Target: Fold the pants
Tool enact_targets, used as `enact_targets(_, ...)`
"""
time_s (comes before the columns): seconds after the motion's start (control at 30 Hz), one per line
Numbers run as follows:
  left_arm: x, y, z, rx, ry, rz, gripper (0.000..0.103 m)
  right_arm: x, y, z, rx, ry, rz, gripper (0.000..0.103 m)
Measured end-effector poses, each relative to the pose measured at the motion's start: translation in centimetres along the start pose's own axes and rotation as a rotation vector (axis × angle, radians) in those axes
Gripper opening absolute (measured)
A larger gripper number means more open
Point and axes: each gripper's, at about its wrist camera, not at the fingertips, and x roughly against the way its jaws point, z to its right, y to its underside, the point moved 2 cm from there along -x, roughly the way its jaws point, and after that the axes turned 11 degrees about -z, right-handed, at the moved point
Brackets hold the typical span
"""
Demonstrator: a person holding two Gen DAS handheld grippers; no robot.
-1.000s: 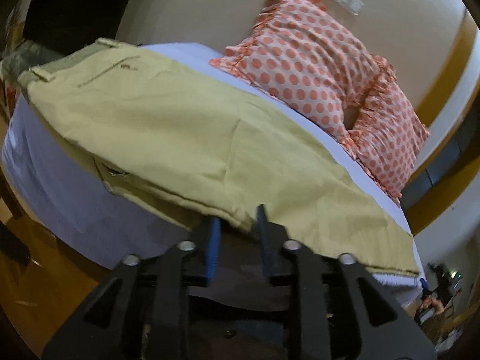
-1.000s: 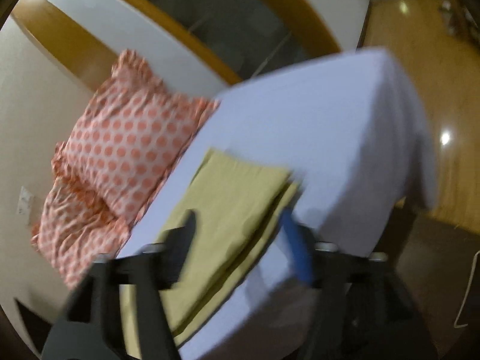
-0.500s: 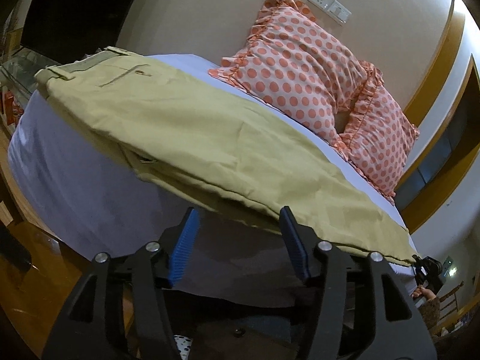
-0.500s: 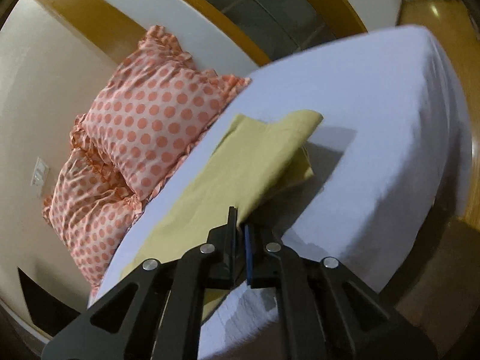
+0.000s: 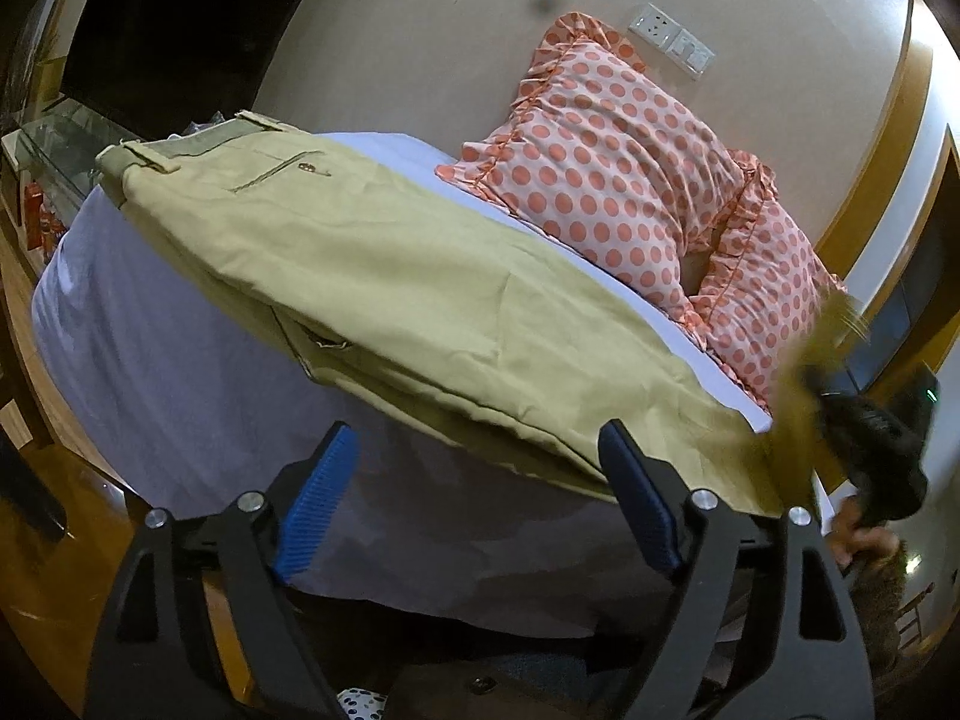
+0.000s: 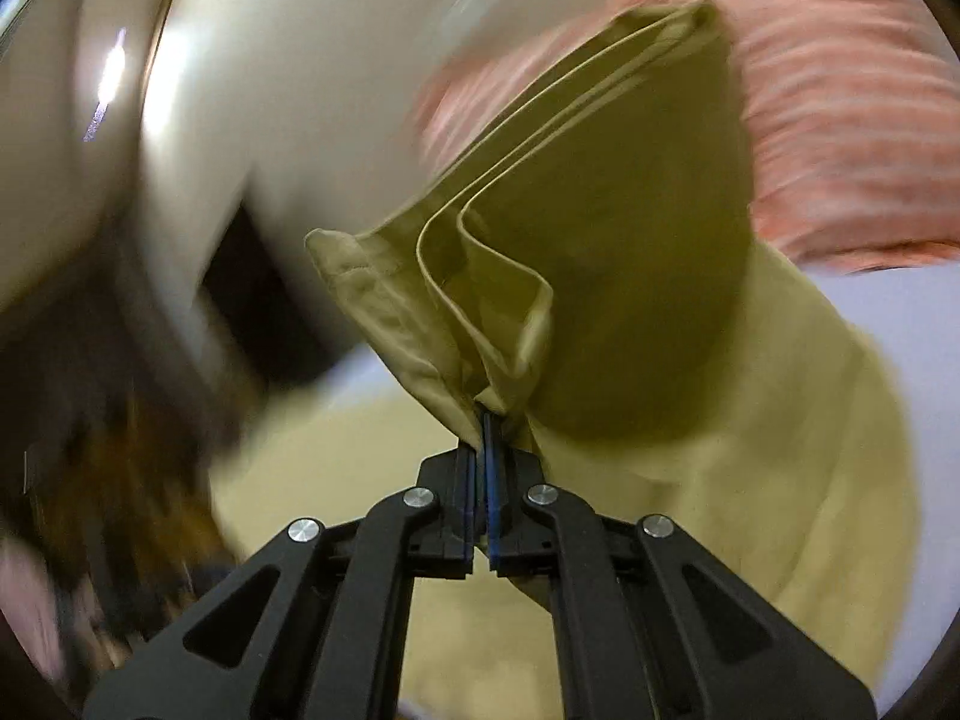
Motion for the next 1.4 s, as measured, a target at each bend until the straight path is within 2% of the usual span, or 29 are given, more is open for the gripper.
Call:
enact_targets(0.03, 0.0, 0.0, 0.1, -0.006, 0.003, -0.002, 0.084, -2.8, 0.8, -2.1, 0.074, 0.007, -0.111, 0.003)
enact_targets(0.1, -0.1, 0.2, 0.1, -0.019, 0.004, -0.011, 0.085, -4.5, 2.3, -4.0, 0.144, 0.016, -0.180, 0.017)
enact_targets(0.13, -0.2, 0.2, 0.2, -0.027, 0.011, -0.014, 0.086, -4.5, 2.8, -4.3, 0.155, 0.019, -0.176, 0.035)
enact_targets(0.17, -0.4, 0.3, 0.3, -0.035, 0.020, -0.020, 0.086, -4.1, 2.9, -4.1, 0.148, 0.021, -0.159, 0.061)
enact_targets(0.23, -0.7, 0.3, 0.6, -0.050, 0.040, -0.030, 0.087, -2.4, 3.0, -3.1, 0.106, 0.014, -0.099, 0.077)
enact_targets(0.4, -2.0, -0.2, 1.0, -0.055, 0.060, -0.047, 0.088, -0.4, 2.0, -1.0, 0.007, 0.025, -0.050, 0.079)
enact_targets(0.63, -2.2, -1.3, 0.4, 0.018, 0.093, -0.037, 0.088, -1.1, 2.2, -0.3, -0.040, 0.007, -0.061, 0.080)
enact_targets(0.8, -1.2, -2.6, -0.3, 0.078, 0.124, 0.021, 0.087, -1.4, 2.7, -0.3, -0.047, -0.004, -0.066, 0.080)
enact_targets(0.97, -0.5, -5.8, -3.5, 0.196, 0.028, 0.100, 0.084, -1.5, 2.9, 0.3, -0.071, -0.018, -0.060, 0.081)
enact_targets(1.0, -0.5, -6.7, -4.9, 0.253, -0.007, 0.105, 0.082, -1.4, 3.0, 0.5, -0.077, -0.020, -0.059, 0.081)
enact_targets(1.07, -0.6, -8.4, -7.9, 0.383, -0.015, 0.106, 0.071, -1.3, 3.0, 0.7, -0.086, -0.024, -0.054, 0.081)
enact_targets(1.1, -0.6, -8.9, -9.0, 0.428, -0.028, 0.102, 0.066, -1.3, 3.1, 0.9, -0.088, -0.026, -0.050, 0.081)
enact_targets(1.13, -0.7, -9.3, -9.6, 0.444, -0.030, 0.099, 0.057, -1.2, 3.2, 1.1, -0.092, -0.029, -0.045, 0.082)
enact_targets(1.2, -1.1, -10.4, -10.3, 0.440, -0.086, 0.076, 0.045, -1.0, 3.2, 1.5, -0.099, -0.033, -0.038, 0.082)
enact_targets(1.23, -1.5, -10.8, -10.4, 0.431, -0.131, 0.056, 0.029, -1.0, 3.3, 1.7, -0.103, -0.035, -0.036, 0.082)
enact_targets(1.27, -1.7, -11.0, -10.4, 0.425, -0.163, 0.039, 0.023, -0.8, 3.3, 2.0, -0.110, -0.039, -0.030, 0.082)
enact_targets(1.37, -1.4, -11.9, -9.2, 0.377, -0.230, 0.016, 0.014, 0.2, 3.4, 2.8, -0.118, -0.032, -0.002, 0.082)
enact_targets(1.4, -1.1, -12.8, -7.6, 0.313, -0.286, 0.016, 0.013, 0.7, 3.5, 3.1, -0.119, -0.025, 0.013, 0.082)
